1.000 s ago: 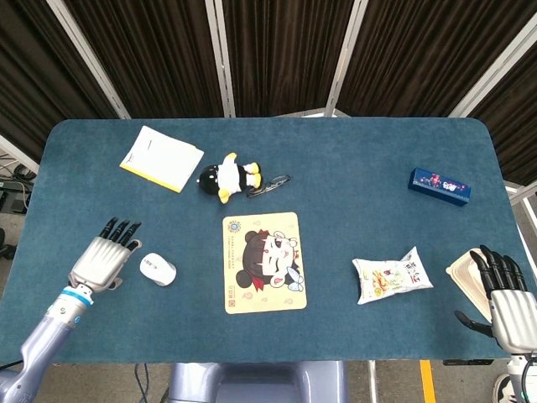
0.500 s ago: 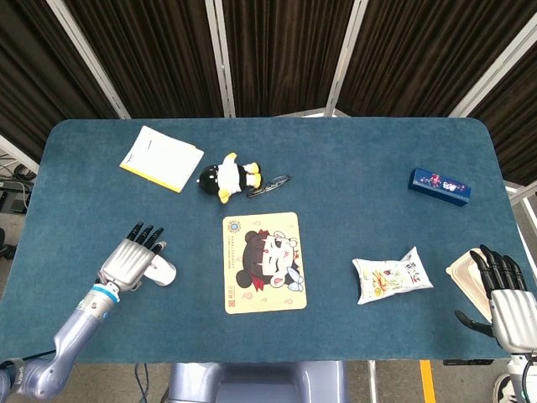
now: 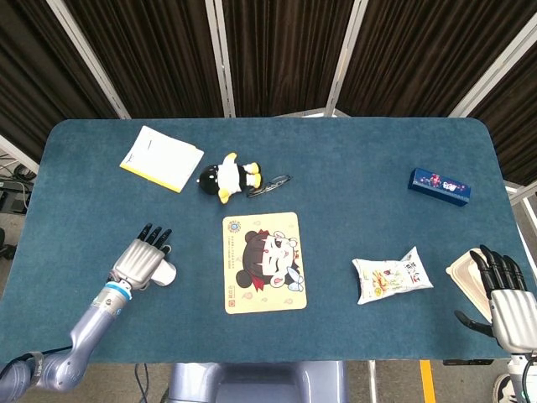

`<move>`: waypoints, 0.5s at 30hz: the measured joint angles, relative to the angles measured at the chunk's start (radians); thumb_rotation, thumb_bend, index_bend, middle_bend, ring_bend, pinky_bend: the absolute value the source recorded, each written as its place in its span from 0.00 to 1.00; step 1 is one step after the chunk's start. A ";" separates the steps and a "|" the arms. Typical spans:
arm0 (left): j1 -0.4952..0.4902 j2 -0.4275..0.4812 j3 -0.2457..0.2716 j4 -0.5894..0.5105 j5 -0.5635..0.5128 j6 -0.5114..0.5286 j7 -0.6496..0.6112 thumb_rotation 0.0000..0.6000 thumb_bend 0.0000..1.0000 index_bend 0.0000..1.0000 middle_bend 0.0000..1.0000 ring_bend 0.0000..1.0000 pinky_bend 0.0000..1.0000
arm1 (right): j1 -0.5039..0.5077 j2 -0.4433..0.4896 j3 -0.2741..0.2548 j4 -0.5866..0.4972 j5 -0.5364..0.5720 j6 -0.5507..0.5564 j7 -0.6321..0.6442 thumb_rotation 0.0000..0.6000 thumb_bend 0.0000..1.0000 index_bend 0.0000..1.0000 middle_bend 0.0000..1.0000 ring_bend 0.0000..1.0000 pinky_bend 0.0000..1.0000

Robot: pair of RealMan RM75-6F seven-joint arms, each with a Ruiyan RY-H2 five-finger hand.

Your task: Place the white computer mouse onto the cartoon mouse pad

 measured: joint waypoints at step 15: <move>-0.021 -0.047 0.012 0.045 0.016 0.047 -0.041 1.00 0.41 0.60 0.00 0.00 0.00 | 0.000 0.002 -0.001 0.001 -0.001 -0.001 0.007 1.00 0.07 0.01 0.00 0.00 0.00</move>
